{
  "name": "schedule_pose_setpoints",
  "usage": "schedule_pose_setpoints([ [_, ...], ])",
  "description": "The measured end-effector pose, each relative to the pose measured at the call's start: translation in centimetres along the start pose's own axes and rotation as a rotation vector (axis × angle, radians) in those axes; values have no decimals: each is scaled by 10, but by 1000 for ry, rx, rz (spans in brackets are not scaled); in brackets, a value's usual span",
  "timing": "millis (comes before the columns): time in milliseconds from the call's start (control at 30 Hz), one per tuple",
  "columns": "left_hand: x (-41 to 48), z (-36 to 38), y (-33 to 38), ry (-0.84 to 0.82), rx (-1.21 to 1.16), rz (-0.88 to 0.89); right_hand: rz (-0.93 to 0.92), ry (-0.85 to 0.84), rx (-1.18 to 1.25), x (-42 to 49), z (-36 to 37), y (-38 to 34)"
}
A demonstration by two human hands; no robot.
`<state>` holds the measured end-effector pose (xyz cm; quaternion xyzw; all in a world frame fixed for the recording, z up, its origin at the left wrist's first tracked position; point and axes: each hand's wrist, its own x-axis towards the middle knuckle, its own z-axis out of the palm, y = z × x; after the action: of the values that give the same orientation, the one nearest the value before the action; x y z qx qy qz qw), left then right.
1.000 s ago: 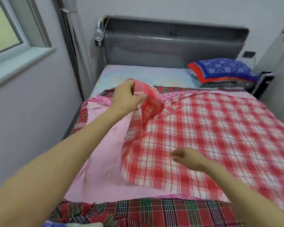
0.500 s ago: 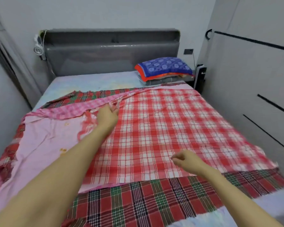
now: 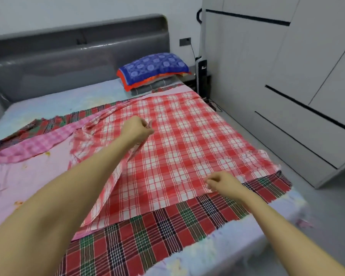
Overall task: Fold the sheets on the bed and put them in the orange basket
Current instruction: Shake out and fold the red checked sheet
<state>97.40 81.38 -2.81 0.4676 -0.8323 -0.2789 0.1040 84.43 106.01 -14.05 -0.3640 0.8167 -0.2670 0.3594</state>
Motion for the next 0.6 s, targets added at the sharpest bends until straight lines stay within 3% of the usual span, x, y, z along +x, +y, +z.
schedule_pose_setpoints([
  [67,16,16,38,62,148,147,11,-1,15,6,-16,17],
  [167,42,48,94,164,161,300,61,43,40,17,-50,46],
  [433,92,85,285,449,-261,864,225,229,133,69,-130,127],
  [533,109,144,308,408,-165,912,267,273,187,87,-147,163],
  [600,119,199,298,276,-81,877,318,279,239,94,-150,187],
])
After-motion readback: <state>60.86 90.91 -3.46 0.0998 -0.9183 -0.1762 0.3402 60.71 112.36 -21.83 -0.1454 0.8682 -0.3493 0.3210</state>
